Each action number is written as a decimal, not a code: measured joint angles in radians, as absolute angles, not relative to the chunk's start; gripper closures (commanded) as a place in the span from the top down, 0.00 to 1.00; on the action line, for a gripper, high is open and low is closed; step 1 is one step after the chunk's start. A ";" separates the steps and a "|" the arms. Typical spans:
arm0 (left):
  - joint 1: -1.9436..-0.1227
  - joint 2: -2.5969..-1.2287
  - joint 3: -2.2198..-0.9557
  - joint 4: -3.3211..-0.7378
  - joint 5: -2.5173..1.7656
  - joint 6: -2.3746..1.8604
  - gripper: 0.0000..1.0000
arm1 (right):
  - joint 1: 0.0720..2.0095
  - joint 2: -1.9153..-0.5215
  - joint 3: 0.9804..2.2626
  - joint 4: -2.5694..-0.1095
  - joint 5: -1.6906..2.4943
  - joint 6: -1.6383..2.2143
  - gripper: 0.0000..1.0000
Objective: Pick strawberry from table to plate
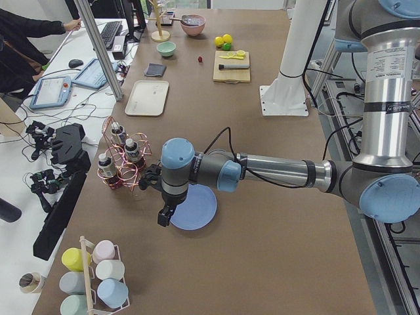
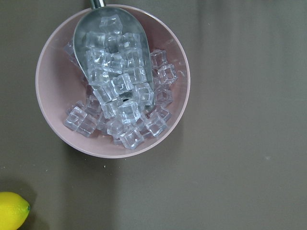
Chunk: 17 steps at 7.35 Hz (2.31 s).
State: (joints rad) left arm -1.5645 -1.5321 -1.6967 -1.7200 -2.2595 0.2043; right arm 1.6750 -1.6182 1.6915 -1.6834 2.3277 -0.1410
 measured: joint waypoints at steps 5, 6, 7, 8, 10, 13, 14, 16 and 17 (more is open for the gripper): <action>-1.564 -1.530 -1.684 -1.723 -2.330 0.202 0.98 | 1.675 -1.616 1.698 -1.683 2.330 -0.138 1.00; -1.563 -1.531 -1.682 -1.723 -2.323 0.197 0.98 | 1.675 -1.612 1.700 -1.683 2.331 -0.137 1.00; -1.562 -1.533 -1.679 -1.725 -2.319 0.179 0.98 | 1.673 -1.607 1.703 -1.683 2.338 -0.126 1.00; -1.560 -1.535 -1.667 -1.745 -2.319 0.142 0.98 | 1.663 -1.600 1.710 -1.682 2.349 -0.094 1.00; -1.537 -1.542 -1.558 -1.929 -2.323 0.020 0.98 | 1.608 -1.591 1.752 -1.677 2.358 0.015 1.00; -1.442 -1.557 -1.376 -2.208 -2.324 -0.133 0.98 | 1.475 -1.591 1.786 -1.519 2.358 0.307 1.00; -1.414 -1.558 -1.332 -2.269 -2.330 -0.159 0.98 | 1.423 -1.590 1.787 -1.441 2.355 0.419 1.00; -1.371 -1.557 -1.265 -2.375 -2.355 -0.221 0.98 | 1.334 -1.578 1.789 -1.334 2.336 0.600 1.00; -1.355 -1.557 -1.240 -2.413 -2.360 -0.246 0.98 | 1.302 -1.566 1.789 -1.314 2.322 0.657 1.00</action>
State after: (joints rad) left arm -1.3550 -1.5571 -1.2403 -2.4133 -2.3597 -0.2456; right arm 1.3023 -1.5660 1.7893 -1.3143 2.3219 0.6570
